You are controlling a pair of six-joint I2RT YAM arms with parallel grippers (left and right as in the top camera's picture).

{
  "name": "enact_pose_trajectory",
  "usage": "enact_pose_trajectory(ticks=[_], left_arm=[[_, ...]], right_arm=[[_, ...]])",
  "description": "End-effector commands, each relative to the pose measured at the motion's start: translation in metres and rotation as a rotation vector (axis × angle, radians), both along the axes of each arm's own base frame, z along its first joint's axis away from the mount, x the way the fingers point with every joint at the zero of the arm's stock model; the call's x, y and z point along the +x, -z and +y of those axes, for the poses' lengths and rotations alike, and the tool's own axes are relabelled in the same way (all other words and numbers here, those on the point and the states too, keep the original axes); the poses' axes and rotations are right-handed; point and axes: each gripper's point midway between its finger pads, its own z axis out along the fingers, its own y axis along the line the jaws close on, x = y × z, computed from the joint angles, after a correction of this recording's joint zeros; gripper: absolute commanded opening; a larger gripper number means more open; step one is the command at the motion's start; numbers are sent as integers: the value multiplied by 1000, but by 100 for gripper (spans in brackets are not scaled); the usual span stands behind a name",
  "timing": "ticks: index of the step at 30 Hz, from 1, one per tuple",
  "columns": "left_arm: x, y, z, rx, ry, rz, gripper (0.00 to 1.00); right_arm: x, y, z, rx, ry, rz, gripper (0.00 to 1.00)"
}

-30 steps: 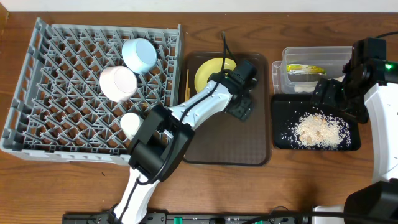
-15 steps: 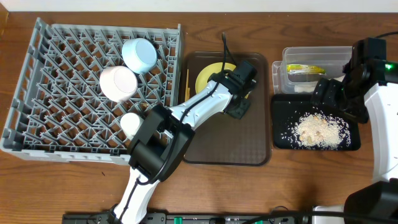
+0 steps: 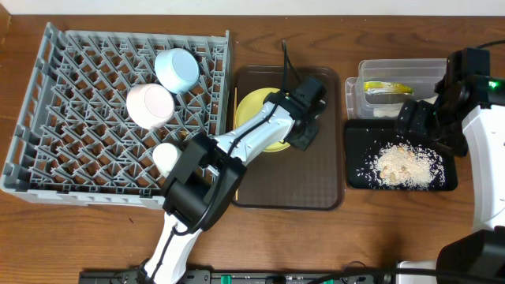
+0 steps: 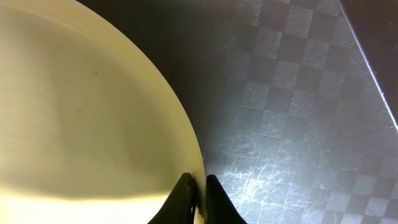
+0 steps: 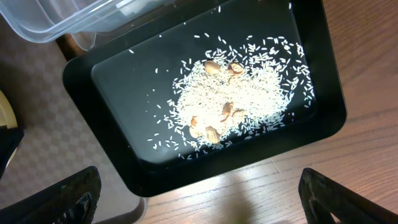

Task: Sort waste into correct bins and load items into the dishwasher
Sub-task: 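Move the left gripper to the yellow plate and grasp its edge, then lift the yellow plate and carry it left over the rack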

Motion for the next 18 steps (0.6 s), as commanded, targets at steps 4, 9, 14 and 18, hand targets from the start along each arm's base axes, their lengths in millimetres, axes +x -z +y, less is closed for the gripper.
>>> enact_pose_trajectory(ticks=[4, 9, 14, 18], left_arm=[[13, -41, -11, -59, 2, -73, 8], [18, -79, -10, -109, -6, -133, 8], [26, -125, 0, -173, -30, -201, 8], [33, -165, 14, -241, -57, -254, 8]], right_arm=[[-1, -7, -6, -5, 11, -23, 99], [-1, -7, -6, -5, 11, -23, 99], [-1, -7, -6, -5, 11, -23, 99], [-1, -7, -6, -5, 11, -23, 99]])
